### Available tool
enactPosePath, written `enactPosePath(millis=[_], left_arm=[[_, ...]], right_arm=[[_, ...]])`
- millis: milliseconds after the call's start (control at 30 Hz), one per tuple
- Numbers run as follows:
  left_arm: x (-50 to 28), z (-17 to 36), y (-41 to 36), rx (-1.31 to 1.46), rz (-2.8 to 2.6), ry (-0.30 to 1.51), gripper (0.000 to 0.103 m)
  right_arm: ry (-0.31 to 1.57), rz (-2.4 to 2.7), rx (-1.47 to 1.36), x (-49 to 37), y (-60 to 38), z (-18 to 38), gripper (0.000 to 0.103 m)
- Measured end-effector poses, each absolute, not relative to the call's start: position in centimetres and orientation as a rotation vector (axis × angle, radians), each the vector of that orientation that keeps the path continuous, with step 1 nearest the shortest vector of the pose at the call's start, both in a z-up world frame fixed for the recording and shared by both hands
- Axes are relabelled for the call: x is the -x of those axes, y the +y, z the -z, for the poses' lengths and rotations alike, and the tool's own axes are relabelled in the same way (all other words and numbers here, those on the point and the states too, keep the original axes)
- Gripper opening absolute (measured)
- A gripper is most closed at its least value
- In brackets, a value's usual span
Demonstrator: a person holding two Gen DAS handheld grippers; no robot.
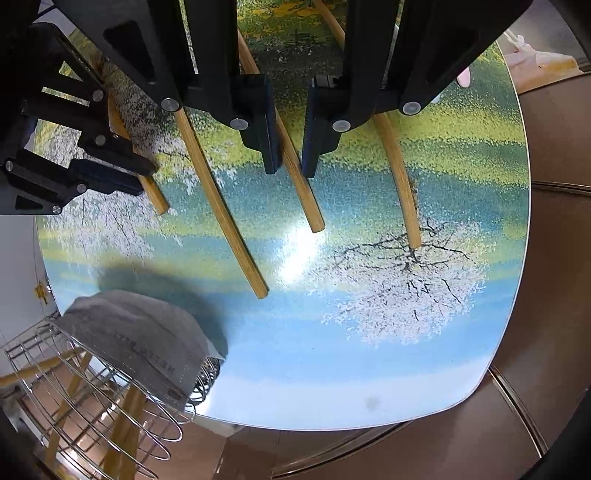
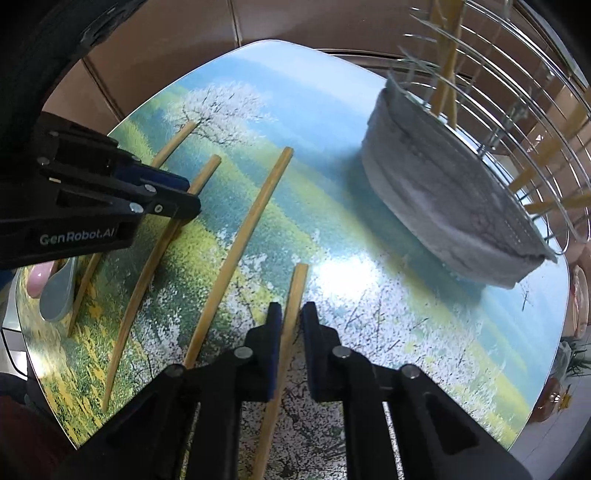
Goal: Organize utensils
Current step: 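Close the left tool on a chopstick while the right tool grasps another chopstick, then lift both held chopsticks upright and carry them over the wire basket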
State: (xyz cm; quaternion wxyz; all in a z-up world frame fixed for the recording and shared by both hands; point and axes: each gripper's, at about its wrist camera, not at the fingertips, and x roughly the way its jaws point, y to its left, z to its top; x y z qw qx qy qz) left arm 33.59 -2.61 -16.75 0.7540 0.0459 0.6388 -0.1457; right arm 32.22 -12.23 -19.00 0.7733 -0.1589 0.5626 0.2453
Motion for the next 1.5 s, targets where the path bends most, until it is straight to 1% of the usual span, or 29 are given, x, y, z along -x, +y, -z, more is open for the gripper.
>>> enactPosePath(millis=[233, 367, 400, 567, 700, 1000, 1167, 1500], left_arm=[[-34.4, 17.3, -3.0, -0.085, 0.328, 1.422, 0.008], [-33.7, 17.3, -3.5, -0.060, 0.334, 1.411, 0.007], [-32.3, 17.4, -3.6, -0.040, 0.338, 1.410, 0.006], [-30.9, 17.4, -2.8, 0.003, 0.324, 1.375, 0.006], [-29.7, 16.4, -2.2, 0.046, 0.340, 1.328, 0.006], [-25.9, 12.5, -1.2, 0.061, 0.350, 1.176, 0.006], [-24.7, 9.6, -2.7, 0.067, 0.361, 1.090, 0.006], [-21.1, 3.2, -2.2, 0.088, 0.398, 0.938, 0.006]], right_arm=[[1.223, -0.542, 0.323, -31.5, -12.3, 19.2, 0.007], [1.216, -0.533, 0.300, -31.0, -12.9, 19.2, 0.007], [1.214, -0.533, 0.292, -30.9, -13.1, 19.2, 0.007], [1.175, -0.533, 0.246, -29.3, -16.1, 18.3, 0.007], [1.128, -0.528, 0.195, -27.8, -17.9, 17.1, 0.007], [0.993, -0.524, 0.117, -23.6, -20.8, 13.5, 0.006], [0.923, -0.503, 0.074, -21.4, -22.1, 11.2, 0.006], [0.762, -0.458, 0.009, -17.8, -23.4, 5.6, 0.006]])
